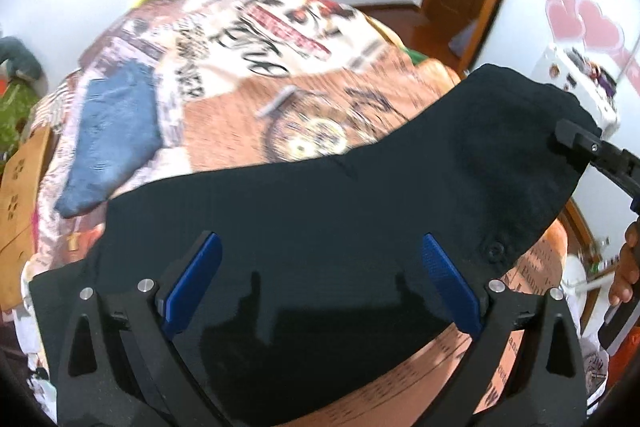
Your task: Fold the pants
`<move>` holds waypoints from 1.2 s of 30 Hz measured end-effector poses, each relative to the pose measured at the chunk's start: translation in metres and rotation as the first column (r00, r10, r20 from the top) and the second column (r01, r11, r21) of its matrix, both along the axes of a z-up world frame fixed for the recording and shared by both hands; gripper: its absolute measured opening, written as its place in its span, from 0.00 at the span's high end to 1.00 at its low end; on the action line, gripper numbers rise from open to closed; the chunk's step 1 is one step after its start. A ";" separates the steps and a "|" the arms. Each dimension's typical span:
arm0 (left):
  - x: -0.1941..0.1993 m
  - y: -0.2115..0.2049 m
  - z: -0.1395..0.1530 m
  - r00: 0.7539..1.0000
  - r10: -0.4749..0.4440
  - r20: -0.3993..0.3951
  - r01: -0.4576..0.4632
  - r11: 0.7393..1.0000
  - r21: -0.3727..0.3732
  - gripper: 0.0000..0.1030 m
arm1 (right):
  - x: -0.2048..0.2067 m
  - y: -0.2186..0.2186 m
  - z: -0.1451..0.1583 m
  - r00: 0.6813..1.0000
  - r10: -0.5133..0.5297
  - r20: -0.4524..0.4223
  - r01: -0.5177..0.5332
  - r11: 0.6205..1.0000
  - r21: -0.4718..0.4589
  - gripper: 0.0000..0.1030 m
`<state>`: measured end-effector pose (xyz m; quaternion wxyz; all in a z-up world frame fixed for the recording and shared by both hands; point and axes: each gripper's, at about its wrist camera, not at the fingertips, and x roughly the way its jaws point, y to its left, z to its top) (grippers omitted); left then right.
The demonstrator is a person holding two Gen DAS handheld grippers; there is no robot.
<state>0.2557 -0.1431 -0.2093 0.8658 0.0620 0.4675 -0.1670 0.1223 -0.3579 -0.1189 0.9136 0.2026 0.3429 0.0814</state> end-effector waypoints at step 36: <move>-0.066 0.208 0.009 0.915 0.396 0.080 -0.387 0.916 -0.106 0.02 | 0.029 0.285 -0.070 0.743 0.611 -0.274 -0.655 0.748 -0.107 0.80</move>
